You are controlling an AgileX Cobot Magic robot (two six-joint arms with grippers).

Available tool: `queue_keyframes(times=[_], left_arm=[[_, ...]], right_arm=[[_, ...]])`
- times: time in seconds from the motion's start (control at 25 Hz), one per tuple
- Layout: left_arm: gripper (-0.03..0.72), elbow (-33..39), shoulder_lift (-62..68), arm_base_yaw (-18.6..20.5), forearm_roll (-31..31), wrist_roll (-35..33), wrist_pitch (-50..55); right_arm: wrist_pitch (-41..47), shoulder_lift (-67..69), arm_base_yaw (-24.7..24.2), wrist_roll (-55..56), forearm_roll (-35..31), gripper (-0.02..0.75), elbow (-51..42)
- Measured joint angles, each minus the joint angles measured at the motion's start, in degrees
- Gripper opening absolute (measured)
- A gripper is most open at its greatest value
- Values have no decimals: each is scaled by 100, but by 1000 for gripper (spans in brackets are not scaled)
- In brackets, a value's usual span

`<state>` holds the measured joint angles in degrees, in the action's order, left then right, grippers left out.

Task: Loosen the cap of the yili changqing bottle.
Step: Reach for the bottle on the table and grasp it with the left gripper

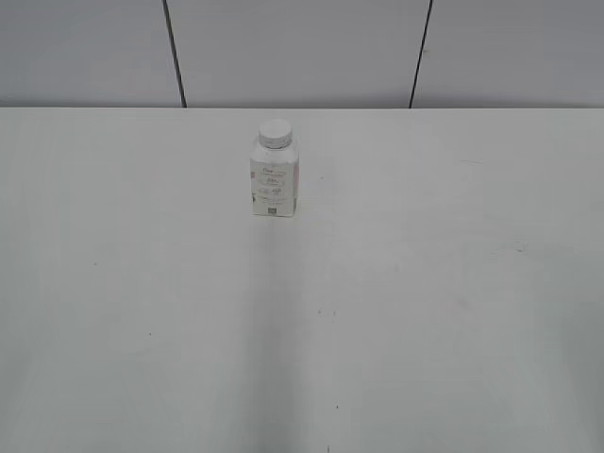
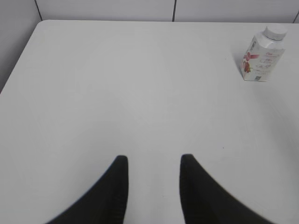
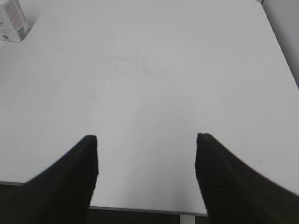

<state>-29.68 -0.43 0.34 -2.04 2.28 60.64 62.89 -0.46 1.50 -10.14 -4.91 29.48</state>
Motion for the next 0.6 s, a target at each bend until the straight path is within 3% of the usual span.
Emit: queue_keyframes(times=[0.6], left_arm=[[239,0,0,0,0,0,0]], right_arm=[[0,0,0,0,0,519,0]])
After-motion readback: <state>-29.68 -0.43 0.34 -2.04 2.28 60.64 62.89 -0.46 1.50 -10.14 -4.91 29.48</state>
